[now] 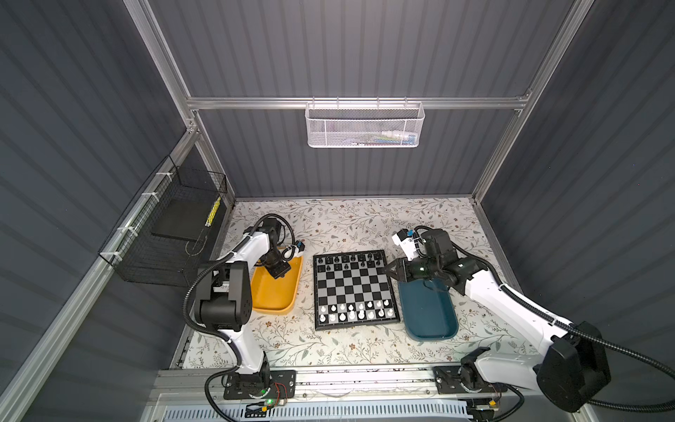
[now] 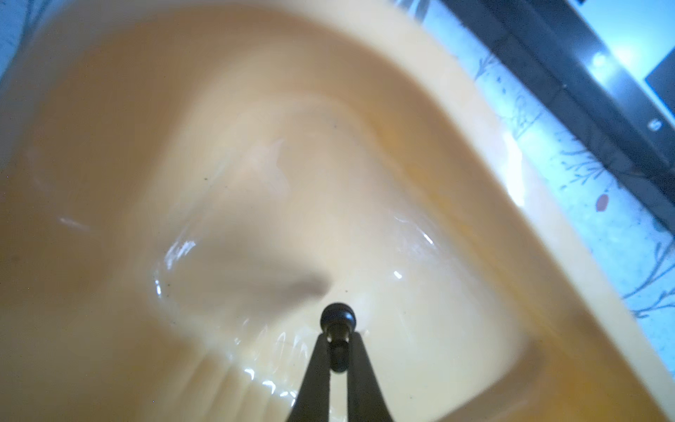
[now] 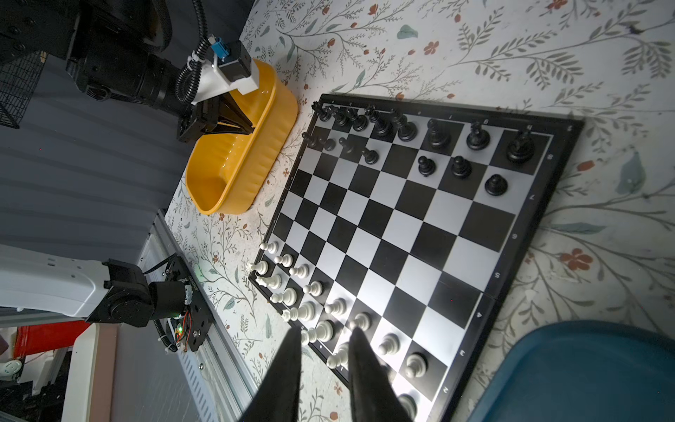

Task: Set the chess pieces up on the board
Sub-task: 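Lift the last black pawn out of the yellow tray with the left gripper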

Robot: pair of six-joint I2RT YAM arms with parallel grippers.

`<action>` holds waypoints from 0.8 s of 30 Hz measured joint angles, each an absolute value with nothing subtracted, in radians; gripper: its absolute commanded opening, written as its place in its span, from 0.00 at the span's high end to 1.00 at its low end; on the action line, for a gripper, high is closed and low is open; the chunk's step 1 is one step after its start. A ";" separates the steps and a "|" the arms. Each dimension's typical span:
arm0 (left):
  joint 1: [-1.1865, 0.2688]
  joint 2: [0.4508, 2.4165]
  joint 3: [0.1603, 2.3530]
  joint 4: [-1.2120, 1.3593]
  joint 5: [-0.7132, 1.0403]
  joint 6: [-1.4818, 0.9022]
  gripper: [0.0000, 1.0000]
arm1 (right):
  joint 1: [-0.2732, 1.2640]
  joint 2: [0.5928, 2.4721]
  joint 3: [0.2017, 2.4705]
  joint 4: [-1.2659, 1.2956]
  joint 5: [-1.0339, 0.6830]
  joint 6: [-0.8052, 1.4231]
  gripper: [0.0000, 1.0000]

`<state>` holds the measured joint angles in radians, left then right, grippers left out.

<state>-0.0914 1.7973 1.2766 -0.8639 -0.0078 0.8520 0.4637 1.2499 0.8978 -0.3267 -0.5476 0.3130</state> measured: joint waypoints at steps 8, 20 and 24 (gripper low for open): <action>-0.118 1.797 1.322 -0.905 -0.019 0.844 0.92 | 0.464 1.250 0.898 -0.322 -0.550 0.313 0.74; -0.165 1.795 1.379 -0.947 -0.047 0.833 0.92 | 0.464 1.250 0.898 -0.322 -0.552 0.310 0.74; -0.176 1.795 1.421 -0.970 -0.057 0.831 0.92 | 0.464 1.250 0.898 -0.322 -0.554 0.310 0.74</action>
